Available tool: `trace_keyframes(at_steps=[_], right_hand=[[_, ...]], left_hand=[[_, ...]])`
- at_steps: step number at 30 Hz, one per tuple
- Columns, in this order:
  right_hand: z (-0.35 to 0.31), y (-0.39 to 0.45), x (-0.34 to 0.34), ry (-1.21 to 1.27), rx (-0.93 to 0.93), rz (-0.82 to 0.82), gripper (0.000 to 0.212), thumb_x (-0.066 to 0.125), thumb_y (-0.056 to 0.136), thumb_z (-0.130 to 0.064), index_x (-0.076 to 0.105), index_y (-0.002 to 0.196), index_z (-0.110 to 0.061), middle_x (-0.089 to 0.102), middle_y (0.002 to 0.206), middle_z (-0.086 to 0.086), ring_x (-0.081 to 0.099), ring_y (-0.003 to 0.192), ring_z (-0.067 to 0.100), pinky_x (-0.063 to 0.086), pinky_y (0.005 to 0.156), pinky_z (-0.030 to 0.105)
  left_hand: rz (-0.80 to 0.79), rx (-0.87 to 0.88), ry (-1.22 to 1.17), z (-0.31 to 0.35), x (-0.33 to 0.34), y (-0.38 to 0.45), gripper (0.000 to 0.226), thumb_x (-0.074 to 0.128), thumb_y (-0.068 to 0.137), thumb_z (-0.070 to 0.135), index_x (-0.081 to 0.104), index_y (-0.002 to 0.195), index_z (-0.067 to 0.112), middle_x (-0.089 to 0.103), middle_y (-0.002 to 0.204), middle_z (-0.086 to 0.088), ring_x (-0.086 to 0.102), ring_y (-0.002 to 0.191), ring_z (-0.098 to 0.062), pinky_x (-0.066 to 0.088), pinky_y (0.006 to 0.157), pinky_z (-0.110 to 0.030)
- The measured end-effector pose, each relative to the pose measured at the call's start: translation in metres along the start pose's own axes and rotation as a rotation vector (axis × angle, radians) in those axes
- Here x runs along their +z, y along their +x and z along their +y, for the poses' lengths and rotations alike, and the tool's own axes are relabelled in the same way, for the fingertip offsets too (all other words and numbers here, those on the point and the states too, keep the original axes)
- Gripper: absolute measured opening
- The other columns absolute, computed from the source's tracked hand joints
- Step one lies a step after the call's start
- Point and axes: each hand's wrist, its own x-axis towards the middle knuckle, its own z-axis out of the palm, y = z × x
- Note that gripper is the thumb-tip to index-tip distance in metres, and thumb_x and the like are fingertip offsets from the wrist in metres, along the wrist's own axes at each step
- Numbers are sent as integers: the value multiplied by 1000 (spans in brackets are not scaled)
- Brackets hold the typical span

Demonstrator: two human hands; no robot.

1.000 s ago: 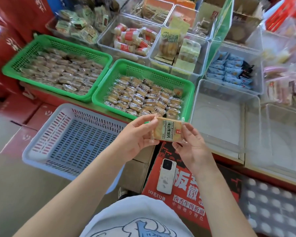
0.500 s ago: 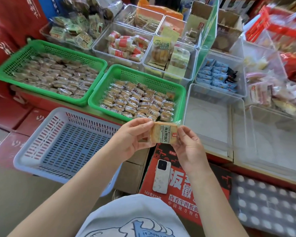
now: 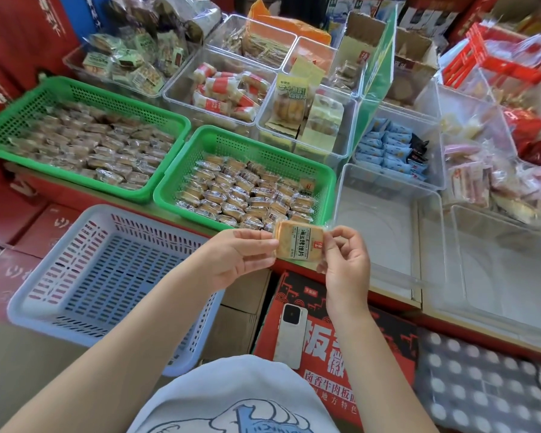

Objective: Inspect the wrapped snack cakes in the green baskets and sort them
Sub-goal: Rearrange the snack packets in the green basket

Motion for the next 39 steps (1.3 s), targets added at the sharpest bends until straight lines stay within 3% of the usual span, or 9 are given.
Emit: trace_keyframes(at_steps=[4, 10, 16, 20, 22, 24, 27, 33, 39], right_hand=[[-1, 10, 5, -3, 11, 0, 8, 59, 99, -23, 58, 92, -22, 67, 86, 21, 55, 66, 19, 42, 50, 22], [-3, 20, 15, 35, 48, -29, 8, 57, 100, -24, 55, 92, -21, 70, 77, 8, 48, 53, 11, 33, 44, 23], [-9, 25, 24, 180, 167, -16, 13, 56, 101, -22, 56, 88, -22, 68, 82, 10, 64, 62, 14, 40, 41, 18], [-7, 23, 28, 328, 241, -62, 8, 57, 99, -19, 55, 96, -12, 64, 73, 6, 48, 41, 4, 33, 35, 16], [-4, 22, 26, 377, 295, -146, 19, 58, 96, -25, 59, 104, -8, 65, 71, 6, 37, 37, 3, 27, 35, 16], [0, 21, 22, 408, 363, -250, 28, 55, 95, -30, 64, 111, -9, 61, 62, 1, 29, 36, 3, 21, 36, 17], [4, 17, 19, 455, 406, -318, 27, 54, 95, -28, 66, 114, -13, 56, 56, -1, 26, 35, 4, 16, 38, 20], [7, 2, 26, 402, 356, -213, 8, 60, 85, -21, 61, 93, -18, 68, 75, 12, 28, 33, 6, 20, 32, 18], [11, -12, 26, 326, 342, -102, 5, 56, 96, -14, 60, 95, -13, 69, 77, 14, 28, 36, 7, 22, 33, 19]], left_hand=[[-102, -92, -13, 7, -4, 8, 30, 71, 75, 4, 66, 103, -4, 72, 108, -19, 72, 84, -16, 61, 76, -24], [-162, -90, -47, 7, -9, 20, 3, 69, 76, 5, 71, 74, 5, 72, 93, -13, 65, 77, -15, 59, 72, -19], [-151, -41, -25, 3, -20, 24, 9, 69, 80, 12, 61, 82, 10, 68, 76, -6, 65, 66, -11, 59, 65, -23], [-190, -12, -94, 3, -26, 23, 28, 75, 82, 4, 60, 105, 7, 65, 83, -10, 63, 63, -12, 58, 64, -25], [-252, -19, -132, 3, -33, 23, 55, 72, 82, 0, 53, 132, 8, 64, 87, -13, 63, 64, -14, 58, 66, -27], [-309, -14, -110, 3, -38, 19, 65, 68, 81, 0, 49, 142, 12, 64, 85, -11, 63, 64, -15, 57, 65, -27], [-330, 15, -88, -1, -42, 14, 55, 67, 81, 0, 58, 133, 14, 66, 81, -10, 62, 62, -16, 56, 62, -26], [-277, 52, -135, -13, -48, 17, 32, 74, 83, 3, 70, 114, 10, 68, 94, -12, 65, 67, -14, 61, 68, -26], [-221, 63, -73, -17, -48, 26, 48, 69, 84, 20, 64, 126, -3, 73, 98, -9, 69, 77, -14, 61, 69, -24]])
